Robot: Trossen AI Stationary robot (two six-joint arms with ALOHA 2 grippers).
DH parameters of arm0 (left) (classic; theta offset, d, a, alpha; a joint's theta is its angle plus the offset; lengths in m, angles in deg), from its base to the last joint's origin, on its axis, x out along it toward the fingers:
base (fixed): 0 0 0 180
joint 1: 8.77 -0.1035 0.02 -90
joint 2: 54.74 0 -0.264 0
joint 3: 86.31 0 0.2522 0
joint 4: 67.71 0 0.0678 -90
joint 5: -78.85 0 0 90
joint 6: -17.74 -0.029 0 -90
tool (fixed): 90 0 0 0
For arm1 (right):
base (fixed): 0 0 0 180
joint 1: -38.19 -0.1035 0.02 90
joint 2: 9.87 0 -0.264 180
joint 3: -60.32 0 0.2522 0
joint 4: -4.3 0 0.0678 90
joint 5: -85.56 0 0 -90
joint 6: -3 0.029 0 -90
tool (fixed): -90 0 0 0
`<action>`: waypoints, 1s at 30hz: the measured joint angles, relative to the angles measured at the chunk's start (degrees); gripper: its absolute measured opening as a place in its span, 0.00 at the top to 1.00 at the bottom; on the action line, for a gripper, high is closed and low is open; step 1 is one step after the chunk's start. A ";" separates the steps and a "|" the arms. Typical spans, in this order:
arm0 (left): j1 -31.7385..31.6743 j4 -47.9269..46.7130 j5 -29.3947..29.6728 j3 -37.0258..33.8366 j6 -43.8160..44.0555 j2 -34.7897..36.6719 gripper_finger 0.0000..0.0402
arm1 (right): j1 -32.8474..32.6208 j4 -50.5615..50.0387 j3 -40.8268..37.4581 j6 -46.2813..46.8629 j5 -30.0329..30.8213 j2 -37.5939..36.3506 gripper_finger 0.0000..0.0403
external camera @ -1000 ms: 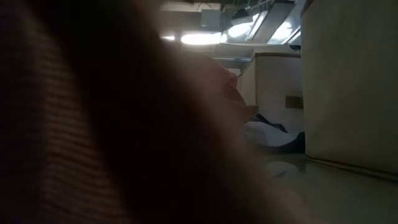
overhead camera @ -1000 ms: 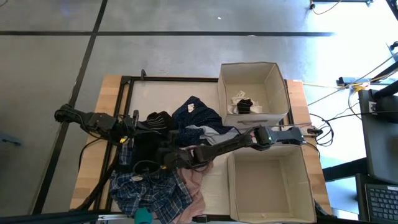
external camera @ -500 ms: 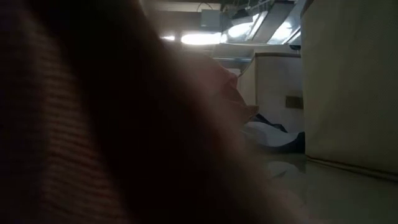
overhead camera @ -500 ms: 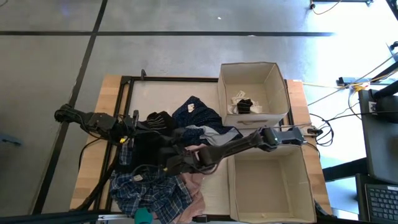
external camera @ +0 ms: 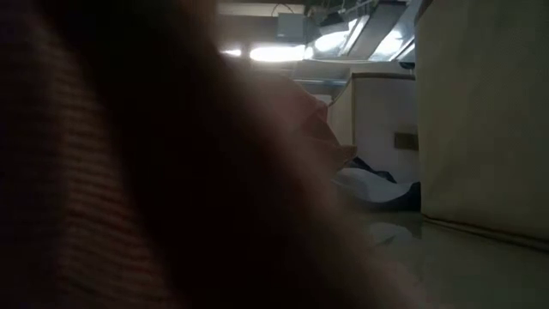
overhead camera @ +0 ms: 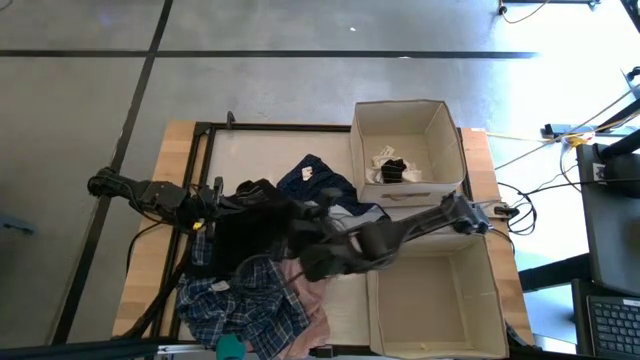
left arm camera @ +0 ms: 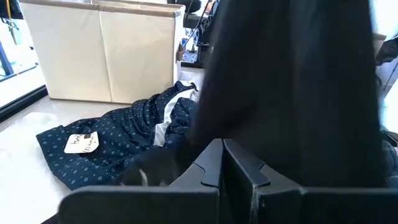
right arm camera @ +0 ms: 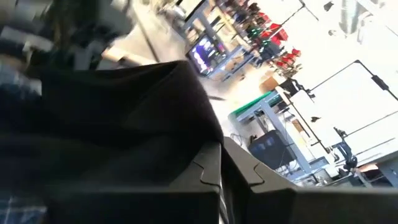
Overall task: Sort clothes
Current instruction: Put the black shirt into the top laundry organizer
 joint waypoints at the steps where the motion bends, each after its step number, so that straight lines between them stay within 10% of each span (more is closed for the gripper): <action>1: 0.00 -0.02 0.00 0.01 -0.01 0.00 1.00 | -0.39 -0.16 0.00 0.00 0.30 -1.31 1.00; 20: -0.01 0.30 0.02 0.00 -0.01 0.00 1.00 | -2.94 0.13 0.03 -1.33 0.02 -21.27 1.00; 30: -0.01 0.39 0.01 0.00 0.04 0.00 1.00 | -2.07 -2.83 0.00 4.27 -20.02 -12.80 1.00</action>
